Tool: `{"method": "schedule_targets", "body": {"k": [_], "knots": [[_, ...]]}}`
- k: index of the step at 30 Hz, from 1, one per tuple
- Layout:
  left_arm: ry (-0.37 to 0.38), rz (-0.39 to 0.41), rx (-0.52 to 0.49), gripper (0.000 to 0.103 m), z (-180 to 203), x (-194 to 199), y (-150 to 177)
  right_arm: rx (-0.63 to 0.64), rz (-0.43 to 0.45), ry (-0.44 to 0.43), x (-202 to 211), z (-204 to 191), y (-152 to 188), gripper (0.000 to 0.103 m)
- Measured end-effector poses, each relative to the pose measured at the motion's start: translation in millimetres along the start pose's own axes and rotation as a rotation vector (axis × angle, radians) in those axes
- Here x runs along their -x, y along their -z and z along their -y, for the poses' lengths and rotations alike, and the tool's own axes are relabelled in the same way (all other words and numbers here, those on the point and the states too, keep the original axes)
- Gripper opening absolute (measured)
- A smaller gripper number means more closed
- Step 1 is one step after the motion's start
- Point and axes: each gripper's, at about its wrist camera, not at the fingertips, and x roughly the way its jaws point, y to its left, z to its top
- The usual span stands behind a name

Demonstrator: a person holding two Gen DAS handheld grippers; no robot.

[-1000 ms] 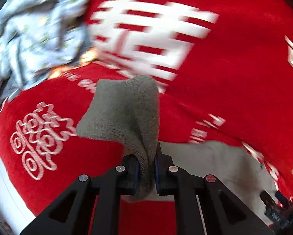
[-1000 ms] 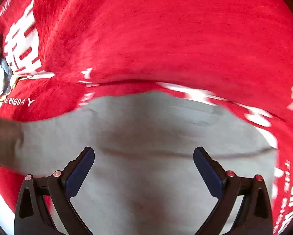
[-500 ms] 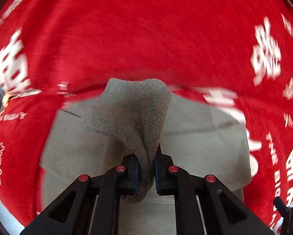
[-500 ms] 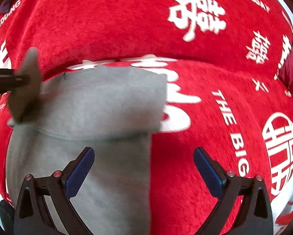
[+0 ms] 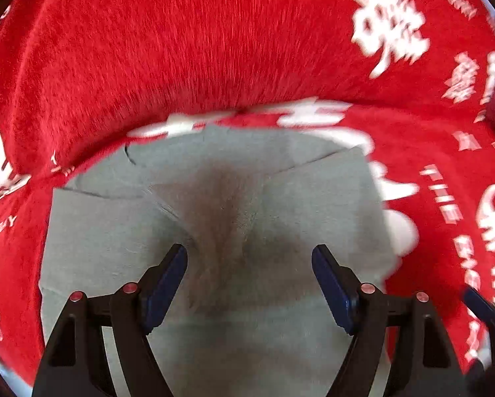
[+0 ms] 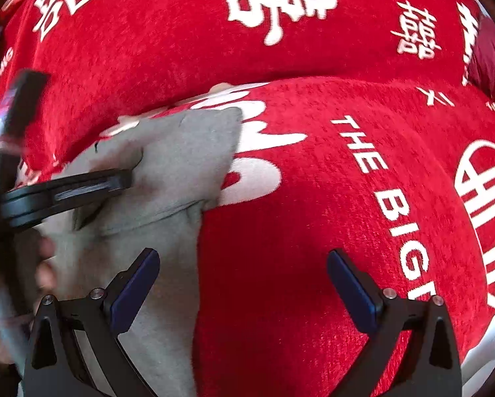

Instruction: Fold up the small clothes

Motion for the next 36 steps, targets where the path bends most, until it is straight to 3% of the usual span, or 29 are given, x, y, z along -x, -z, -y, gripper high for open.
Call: {"method": "schedule_targets", "body": {"k": [3, 4, 7, 11, 15, 18, 19, 20, 21, 22, 24, 27, 29, 32, 36], "knots": [[0.064, 0.041, 0.088, 0.079, -43.9, 29.6, 13.9, 0.008, 0.030, -0.028, 2.1, -4.6, -6.4, 0.101], [0.050, 0.047, 0.117, 0.079, -59.5, 32.1, 19.7, 0.021, 0.035, -0.037, 1.2, -10.5, -10.0, 0.101], [-0.078, -0.005, 0.262, 0.079, -114.4, 18.7, 37.0, 0.101, 0.054, -0.071, -4.1, -45.1, -25.5, 0.102], [-0.152, -0.094, 0.432, 0.079, -167.7, -6.0, 59.4, 0.290, 0.015, -0.088, -34.9, -128.1, -51.1, 0.101], [-0.171, -0.138, 0.436, 0.079, -172.7, -15.6, 75.6, 0.436, -0.025, 0.010, -81.4, -203.9, -64.6, 0.101], [-0.172, -0.150, 0.409, 0.079, -169.2, -18.9, 84.2, 0.482, -0.084, 0.025, -114.4, -231.8, -62.7, 0.099], [-0.183, -0.137, 0.382, 0.079, -164.9, -17.6, 85.0, 0.483, -0.104, 0.021, -124.3, -233.4, -60.8, 0.086], [-0.185, -0.136, 0.369, 0.079, -161.0, -18.3, 84.3, 0.470, -0.131, 0.022, -133.7, -230.0, -59.0, 0.054], [-0.181, -0.136, 0.359, 0.079, -159.3, -18.6, 83.9, 0.443, -0.115, 0.034, -134.9, -221.0, -58.4, 0.048], [-0.173, -0.133, 0.355, 0.079, -158.3, -17.2, 83.6, 0.398, -0.091, 0.008, -129.1, -210.4, -61.4, 0.031], [-0.160, -0.128, 0.361, 0.079, -158.8, -13.8, 81.5, 0.261, -0.083, -0.061, -113.8, -178.9, -70.0, 0.020], [-0.129, -0.103, 0.367, 0.079, -159.4, -9.7, 76.2, 0.112, -0.022, -0.115, -85.2, -121.6, -71.9, 0.024], [-0.113, -0.084, 0.361, 0.079, -154.6, -7.4, 67.0, 0.003, -0.055, -0.174, -81.1, -84.1, -69.3, 0.068], [-0.091, -0.051, 0.339, 0.079, -151.5, -6.0, 50.8, -0.125, -0.030, -0.195, -68.7, -35.6, -59.3, 0.071], [-0.094, -0.028, 0.308, 0.079, -144.7, -9.3, 29.5, -0.207, 0.012, -0.170, -52.0, -9.0, -54.0, 0.071]]}}
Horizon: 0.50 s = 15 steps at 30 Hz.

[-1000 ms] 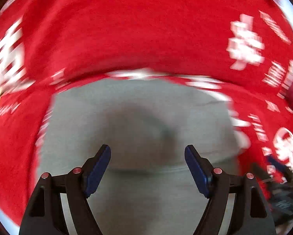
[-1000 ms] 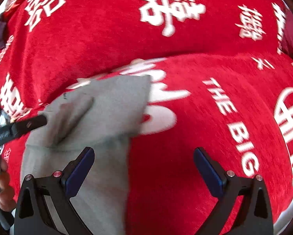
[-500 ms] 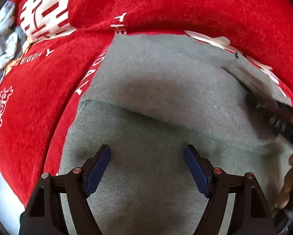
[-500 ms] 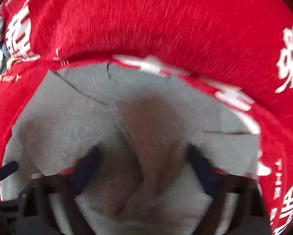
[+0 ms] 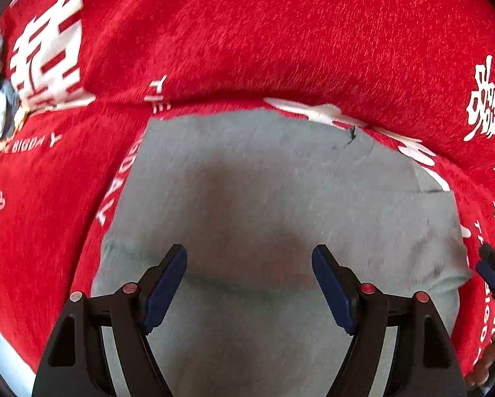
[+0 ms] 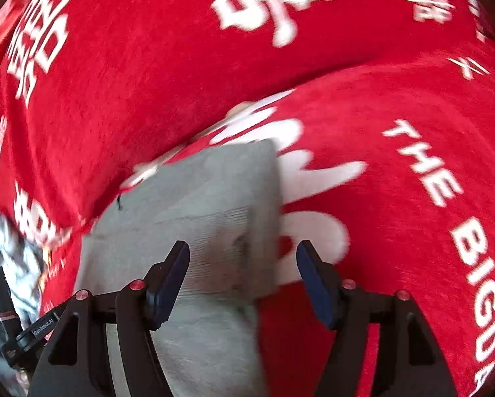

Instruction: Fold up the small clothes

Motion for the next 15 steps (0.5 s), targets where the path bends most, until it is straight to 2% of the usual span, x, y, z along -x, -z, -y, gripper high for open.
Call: {"method": "schedule_targets", "body": {"k": [3, 6, 7, 8, 10, 13, 15], "knots": [[-0.009, -0.054, -0.012, 0.079, 5.2, -21.8, -9.3, 0.097, -0.013, 0.024, -6.2, -25.6, -1.3, 0.071], [-0.077, -0.109, -0.038, 0.080, 3.5, -44.8, -7.5, 0.292, -0.077, 0.025, -24.1, -65.5, 9.7, 0.071], [-0.073, -0.088, -0.053, 0.084, 1.6, -43.1, -5.2, 0.368, -0.110, 0.049, -31.4, -75.6, 15.8, 0.075], [-0.078, -0.086, -0.059, 0.085, -2.0, -40.9, -3.3, 0.466, -0.147, 0.123, -43.6, -86.0, 24.6, 0.077], [-0.066, -0.087, -0.059, 0.085, -13.8, -32.3, 4.7, 0.577, -0.168, 0.219, -50.8, -91.3, 37.3, 0.077], [-0.051, -0.078, -0.047, 0.084, -33.4, -10.3, 24.9, 0.618, -0.156, 0.268, -25.5, -92.4, 47.0, 0.077], [-0.025, -0.086, -0.049, 0.084, -37.2, -3.6, 38.0, 0.692, -0.101, 0.194, 0.9, -103.7, 62.2, 0.077]]}}
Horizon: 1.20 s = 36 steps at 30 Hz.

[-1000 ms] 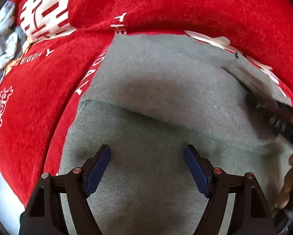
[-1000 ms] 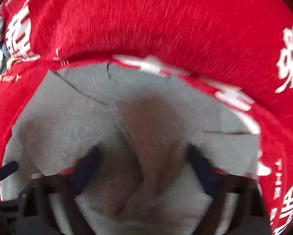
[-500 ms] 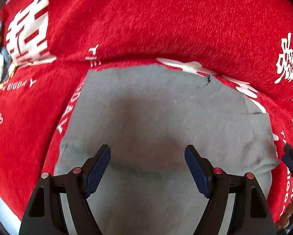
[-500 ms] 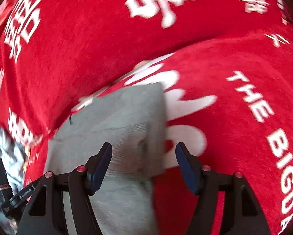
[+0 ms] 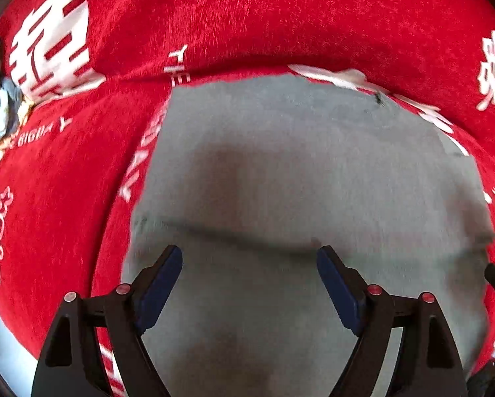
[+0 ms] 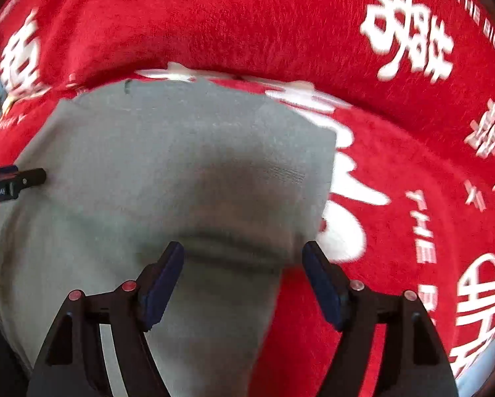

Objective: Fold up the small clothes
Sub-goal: 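Grasp the sweater hem with both grippers and lift it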

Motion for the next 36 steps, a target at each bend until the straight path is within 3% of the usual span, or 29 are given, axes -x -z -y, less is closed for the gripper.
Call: {"method": "schedule_targets", "body": {"k": [2, 5, 6, 8, 10, 15, 17, 19, 23, 25, 28, 30, 32, 34, 36], "knots": [[0.017, -0.012, -0.054, 0.084, 10.2, 2.2, 16.2, 0.097, 0.022, -0.099, 19.1, -27.0, 12.5, 0.077], [-0.019, -0.019, -0.178, 0.085, 27.1, 1.6, 45.4, 0.257, -0.024, -0.219, 20.6, -66.9, 39.3, 0.077], [-0.024, 0.014, -0.184, 0.087, 25.7, 7.2, 56.0, 0.309, -0.056, -0.218, 16.3, -76.1, 52.2, 0.077], [-0.025, -0.009, -0.180, 0.103, 17.6, 10.2, 68.5, 0.377, -0.144, -0.194, 5.7, -81.0, 81.6, 0.077], [0.010, -0.043, -0.143, 0.103, -0.1, 10.9, 84.1, 0.403, -0.085, -0.189, 20.4, -69.7, 109.7, 0.079], [0.052, -0.060, -0.101, 0.103, -29.0, 21.2, 112.5, 0.422, -0.163, -0.095, 40.9, -33.3, 171.5, 0.082], [0.022, -0.100, -0.112, 0.103, -28.3, 21.4, 122.4, 0.423, -0.211, -0.054, 46.1, -26.8, 185.8, 0.082], [0.001, -0.086, -0.118, 0.103, -29.1, 31.4, 133.2, 0.409, -0.248, -0.037, 52.9, -23.8, 192.2, 0.083], [-0.023, -0.048, -0.140, 0.103, -37.4, 46.0, 147.5, 0.340, -0.122, -0.064, 87.7, -22.8, 180.5, 0.084], [-0.026, -0.068, -0.119, 0.103, -45.1, 43.5, 152.5, 0.287, -0.143, -0.090, 85.3, -19.4, 174.2, 0.084], [0.041, -0.120, -0.100, 0.103, -60.7, 41.2, 166.5, 0.199, -0.239, -0.161, 69.3, -8.8, 184.7, 0.084], [0.045, -0.146, -0.128, 0.103, -66.6, 38.7, 177.2, 0.148, -0.297, -0.211, 59.3, -0.1, 193.4, 0.084], [0.029, -0.191, -0.170, 0.103, -67.9, 31.4, 189.7, 0.105, -0.306, -0.278, 56.3, 5.6, 193.1, 0.084], [0.055, -0.278, -0.180, 0.103, -67.8, 17.9, 200.3, 0.078, -0.313, -0.354, 53.7, 7.7, 191.5, 0.084], [0.070, -0.312, -0.170, 0.103, -67.4, 10.3, 202.2, 0.070, -0.342, -0.414, 45.8, 3.8, 196.8, 0.084]]}}
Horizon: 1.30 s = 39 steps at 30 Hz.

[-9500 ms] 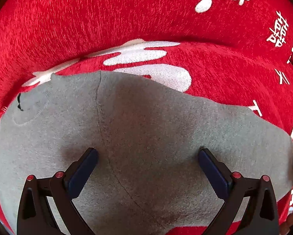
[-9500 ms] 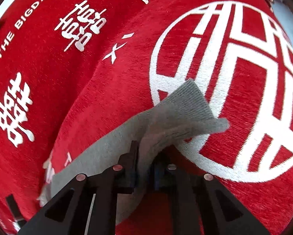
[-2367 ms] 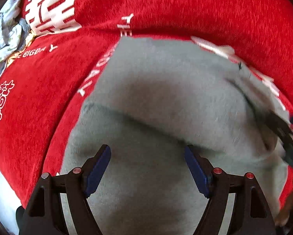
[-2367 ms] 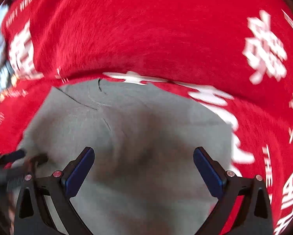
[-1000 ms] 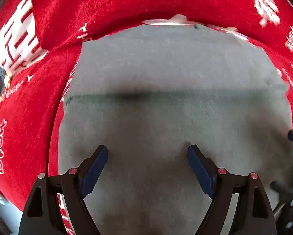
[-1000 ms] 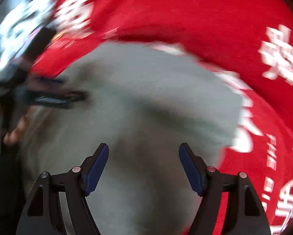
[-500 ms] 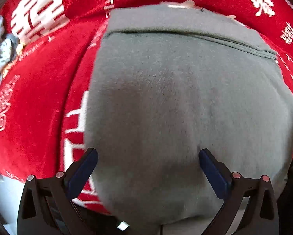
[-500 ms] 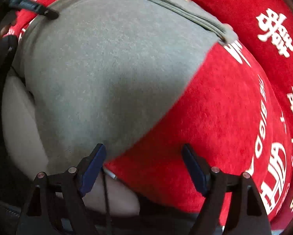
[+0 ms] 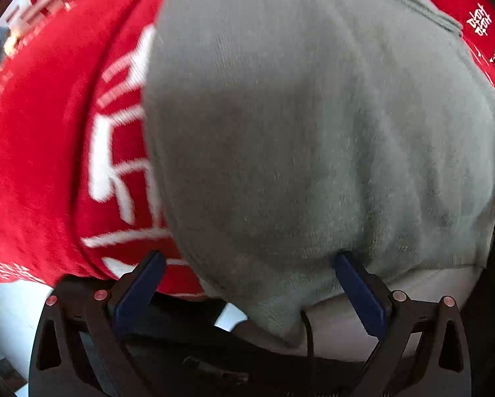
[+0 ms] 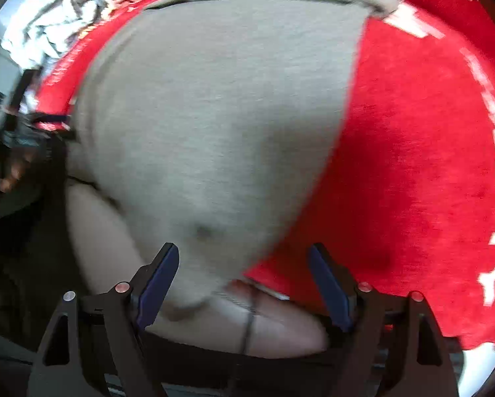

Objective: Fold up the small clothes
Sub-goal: 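Grasp the sweater hem with both grippers and lift it, then fold the hem toward the collar with both grippers and lower it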

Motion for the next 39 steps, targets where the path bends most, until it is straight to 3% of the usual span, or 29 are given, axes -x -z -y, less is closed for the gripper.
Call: {"method": "schedule_targets", "body": {"k": [2, 4, 6, 8, 12, 15, 16, 17, 18, 23, 26, 31, 35, 37, 39], "knots": [[-0.007, -0.009, 0.002, 0.103, 1.9, -2.3, -1.6, -0.007, -0.005, -0.005, -2.4, -4.0, -0.4, 0.091], [-0.016, -0.019, -0.007, 0.103, 6.6, -4.2, -0.7, -0.012, -0.005, 0.001, -0.1, -8.6, 3.0, 0.091], [-0.016, -0.042, -0.022, 0.103, 15.8, -8.8, -0.2, -0.001, -0.006, -0.036, -2.4, -12.3, 6.3, 0.084], [-0.011, -0.080, -0.035, 0.103, 27.8, -15.3, 0.8, -0.015, -0.055, -0.077, -15.1, -10.7, 9.5, 0.066], [-0.013, -0.108, -0.039, 0.098, 38.3, -23.0, 1.7, -0.059, -0.154, -0.098, -46.9, -6.1, 4.5, 0.060], [-0.014, -0.113, -0.032, 0.072, 42.3, -23.0, 9.6, -0.063, -0.114, -0.137, -44.3, -8.8, 1.1, 0.034], [-0.006, -0.122, -0.029, 0.049, 42.0, -23.4, 13.5, -0.058, -0.097, -0.140, -40.8, -10.3, 1.2, 0.018], [0.020, -0.141, -0.023, 0.012, 42.0, -24.9, 17.6, -0.049, -0.076, -0.133, -35.8, -11.9, 2.0, 0.011], [0.060, -0.169, -0.005, 0.007, 41.1, -28.3, 21.5, -0.044, -0.060, -0.129, -32.2, -13.3, 3.4, 0.009], [0.095, -0.097, 0.025, 0.007, 38.0, -9.9, 32.6, -0.013, 0.029, -0.137, -1.8, -10.3, 9.6, 0.007], [0.070, -0.034, 0.002, 0.007, 45.3, 4.8, 44.8, 0.012, 0.061, -0.090, 13.0, -13.0, 18.9, 0.007], [-0.020, -0.111, 0.032, 0.007, 50.8, -12.9, 53.1, -0.085, -0.029, -0.015, 8.4, 14.2, 37.4, 0.006], [-0.086, -0.116, -0.016, 0.007, 73.3, -13.0, 44.3, -0.083, -0.065, 0.002, 2.2, 5.9, 36.7, 0.006], [-0.070, -0.112, -0.017, 0.007, 82.0, -13.2, 44.4, -0.080, -0.078, -0.015, -2.1, 1.8, 33.4, 0.006], [-0.008, -0.114, -0.005, 0.007, 75.0, -13.6, 37.6, -0.119, -0.059, -0.111, -2.6, 3.7, 28.6, 0.009]]}}
